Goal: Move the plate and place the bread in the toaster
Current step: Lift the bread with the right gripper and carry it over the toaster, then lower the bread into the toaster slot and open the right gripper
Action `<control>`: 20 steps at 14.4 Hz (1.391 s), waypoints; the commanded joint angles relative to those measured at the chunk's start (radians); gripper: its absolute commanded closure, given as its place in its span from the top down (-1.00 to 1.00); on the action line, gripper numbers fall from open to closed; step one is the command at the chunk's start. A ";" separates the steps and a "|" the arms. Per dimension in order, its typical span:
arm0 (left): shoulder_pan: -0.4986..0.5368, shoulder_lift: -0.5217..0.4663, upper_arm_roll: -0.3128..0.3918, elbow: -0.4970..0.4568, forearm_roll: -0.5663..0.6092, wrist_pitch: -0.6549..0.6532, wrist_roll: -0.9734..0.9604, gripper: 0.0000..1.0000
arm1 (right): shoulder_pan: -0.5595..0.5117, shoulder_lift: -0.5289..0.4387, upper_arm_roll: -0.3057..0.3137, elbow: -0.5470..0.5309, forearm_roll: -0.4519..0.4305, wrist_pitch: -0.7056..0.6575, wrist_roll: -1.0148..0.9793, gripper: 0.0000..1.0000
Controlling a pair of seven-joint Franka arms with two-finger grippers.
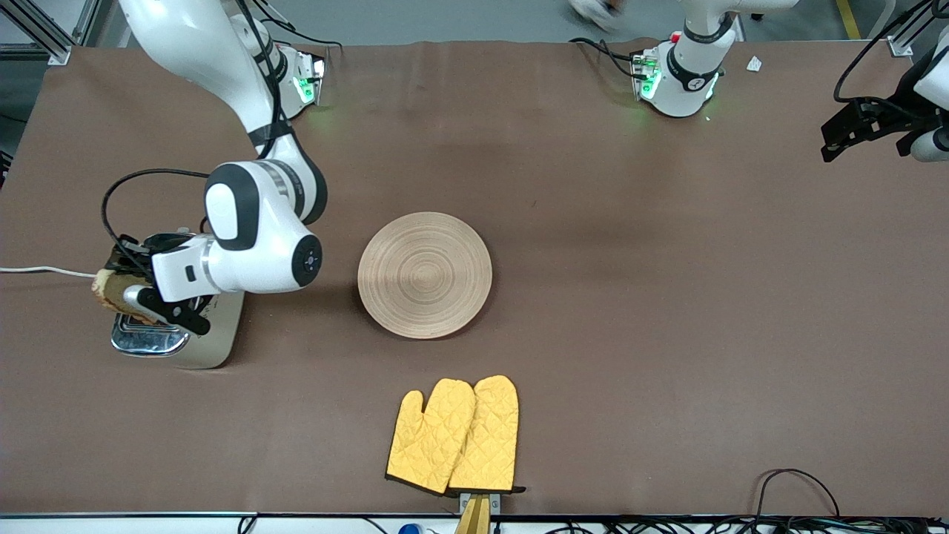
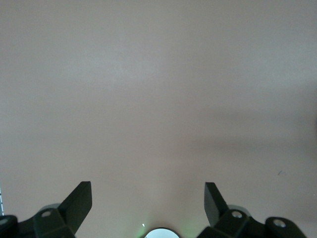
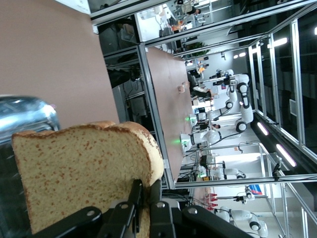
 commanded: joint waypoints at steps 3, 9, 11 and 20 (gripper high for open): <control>-0.013 -0.016 0.004 -0.020 0.002 0.023 0.014 1.00 | -0.023 -0.021 0.010 -0.112 -0.044 0.047 0.071 -1.00; -0.015 -0.007 -0.013 0.005 0.002 0.023 0.032 1.00 | 0.040 -0.023 0.015 -0.217 -0.005 0.032 0.168 -1.00; -0.013 0.002 -0.013 0.017 -0.010 0.018 0.043 1.00 | 0.045 -0.023 0.016 -0.217 0.006 0.032 0.169 -1.00; -0.007 0.002 -0.013 0.011 -0.047 -0.011 0.029 1.00 | 0.022 -0.020 0.016 -0.209 0.022 0.090 0.166 -1.00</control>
